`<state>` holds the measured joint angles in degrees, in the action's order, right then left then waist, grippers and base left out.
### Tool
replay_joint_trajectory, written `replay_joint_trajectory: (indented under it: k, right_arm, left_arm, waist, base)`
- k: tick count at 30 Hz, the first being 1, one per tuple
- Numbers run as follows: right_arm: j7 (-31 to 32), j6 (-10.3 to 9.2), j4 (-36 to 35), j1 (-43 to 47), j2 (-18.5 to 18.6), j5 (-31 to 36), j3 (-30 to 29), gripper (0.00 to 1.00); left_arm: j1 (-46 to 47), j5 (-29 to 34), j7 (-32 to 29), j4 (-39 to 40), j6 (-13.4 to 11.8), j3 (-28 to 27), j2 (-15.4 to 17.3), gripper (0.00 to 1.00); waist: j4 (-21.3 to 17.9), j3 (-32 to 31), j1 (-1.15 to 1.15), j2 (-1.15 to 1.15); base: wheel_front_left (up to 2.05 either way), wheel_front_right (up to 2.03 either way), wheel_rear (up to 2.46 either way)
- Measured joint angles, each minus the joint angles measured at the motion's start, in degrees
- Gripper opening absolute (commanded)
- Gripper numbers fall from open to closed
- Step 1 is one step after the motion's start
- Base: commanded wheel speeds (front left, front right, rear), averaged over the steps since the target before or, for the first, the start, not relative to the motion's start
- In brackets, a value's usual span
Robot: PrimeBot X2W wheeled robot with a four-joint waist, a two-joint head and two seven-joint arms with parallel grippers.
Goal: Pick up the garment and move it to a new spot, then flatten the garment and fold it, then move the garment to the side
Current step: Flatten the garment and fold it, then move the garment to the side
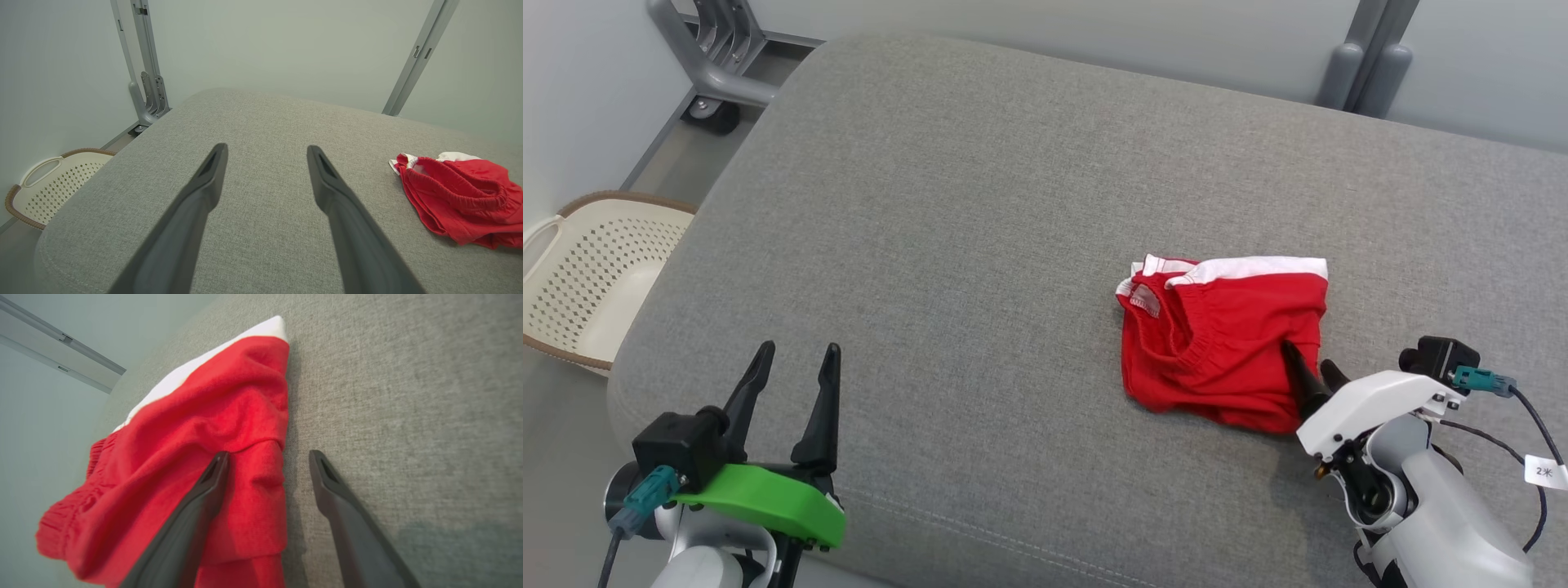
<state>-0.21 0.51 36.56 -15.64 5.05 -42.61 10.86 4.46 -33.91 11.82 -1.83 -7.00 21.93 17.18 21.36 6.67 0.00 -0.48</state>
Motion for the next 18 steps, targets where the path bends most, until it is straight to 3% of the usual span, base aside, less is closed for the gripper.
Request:
replay_joint_trajectory:
  k: [6, 8, 9, 18]
  right_arm:
    - [0.24, 1.02, 1.09, -0.2, -0.82, -1.81, 0.31, 1.0]
    - [0.34, 2.15, 1.63, -0.32, -1.37, -3.31, 0.41, 0.41]
    - [0.49, 2.38, 1.82, -0.34, -1.45, -3.68, 0.44, 0.0]
    - [-2.0, 3.47, 1.54, -2.1, -1.41, -2.74, 1.02, 0.0]
  left_arm:
    - [0.0, 0.0, -0.01, -0.09, 0.0, -0.01, 0.0, 1.0]
    - [0.0, 0.0, 0.0, -0.26, 0.0, -0.14, 0.0, 1.0]
    - [0.0, 0.0, 0.0, -0.33, 0.0, -0.26, 0.0, 1.0]
    - [0.0, 0.0, 0.0, -0.45, 0.0, -0.31, -0.01, 1.0]
  waist:
    - [0.16, -0.11, 0.0, 0.0]
    - [0.13, -0.14, 0.0, 0.0]
    - [0.07, -0.19, 0.0, 0.0]
    - [-0.32, -0.23, 0.0, 0.0]
  base:
    - [0.0, 0.0, 0.0]
    - [0.0, 0.0, 0.0]
    - [0.0, 0.0, 0.0]
    - [0.0, 0.0, 0.0]
